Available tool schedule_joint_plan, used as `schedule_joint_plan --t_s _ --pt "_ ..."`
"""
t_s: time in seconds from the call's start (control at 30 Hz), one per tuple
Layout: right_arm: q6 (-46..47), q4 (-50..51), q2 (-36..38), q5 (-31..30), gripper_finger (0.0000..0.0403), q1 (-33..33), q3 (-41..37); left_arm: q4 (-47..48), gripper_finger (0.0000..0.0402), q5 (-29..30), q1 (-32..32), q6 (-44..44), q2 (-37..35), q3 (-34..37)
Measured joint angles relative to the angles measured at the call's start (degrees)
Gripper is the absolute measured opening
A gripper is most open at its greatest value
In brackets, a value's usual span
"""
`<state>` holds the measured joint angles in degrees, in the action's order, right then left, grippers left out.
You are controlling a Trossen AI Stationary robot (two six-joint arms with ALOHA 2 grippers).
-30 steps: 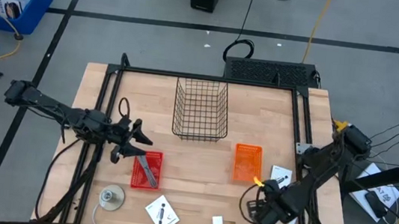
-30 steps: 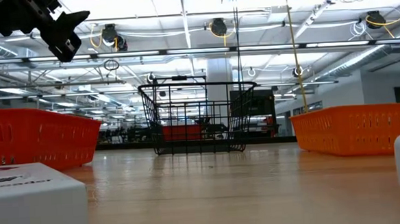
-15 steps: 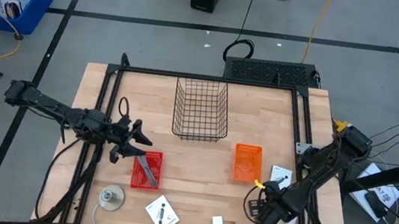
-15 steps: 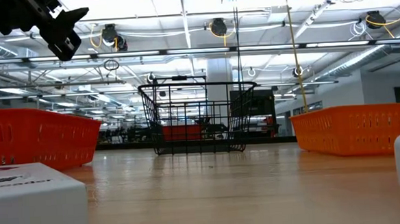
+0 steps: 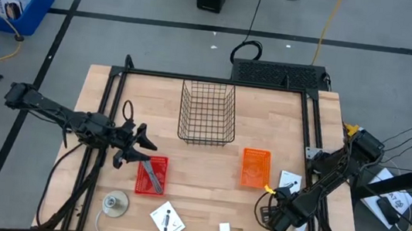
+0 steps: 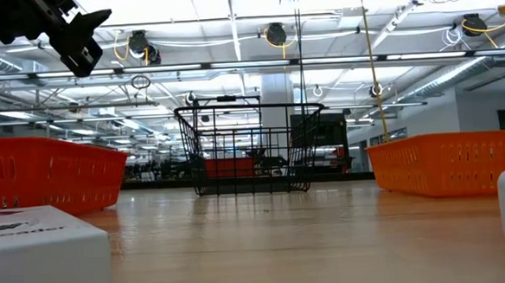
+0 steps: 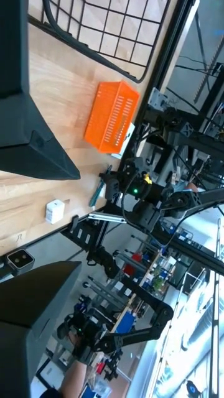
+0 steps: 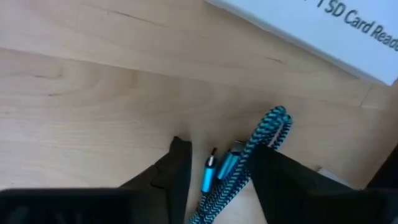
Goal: Pick and place items into bin
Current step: Put the blue charger cable into the red bin
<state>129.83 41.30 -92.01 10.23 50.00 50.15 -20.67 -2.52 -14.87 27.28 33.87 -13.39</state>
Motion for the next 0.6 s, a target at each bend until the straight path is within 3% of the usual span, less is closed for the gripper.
schedule_joint_plan --t_s 0.23,0.4,0.6 --pt "-0.08 -0.89 -0.06 0.38 0.0018 0.0 -0.02 0.23 0.0228 0.0 0.0 0.2 0.0 0.0" --pt "-0.25 -2.07 -0.06 0.16 0.0013 0.0 -0.04 0.21 0.0228 0.0 0.0 0.06 0.0 0.0" --pt "-2.38 -7.59 0.05 -4.91 0.0008 -0.39 -0.07 0.14 0.0228 0.02 0.0 -0.02 0.0 0.0"
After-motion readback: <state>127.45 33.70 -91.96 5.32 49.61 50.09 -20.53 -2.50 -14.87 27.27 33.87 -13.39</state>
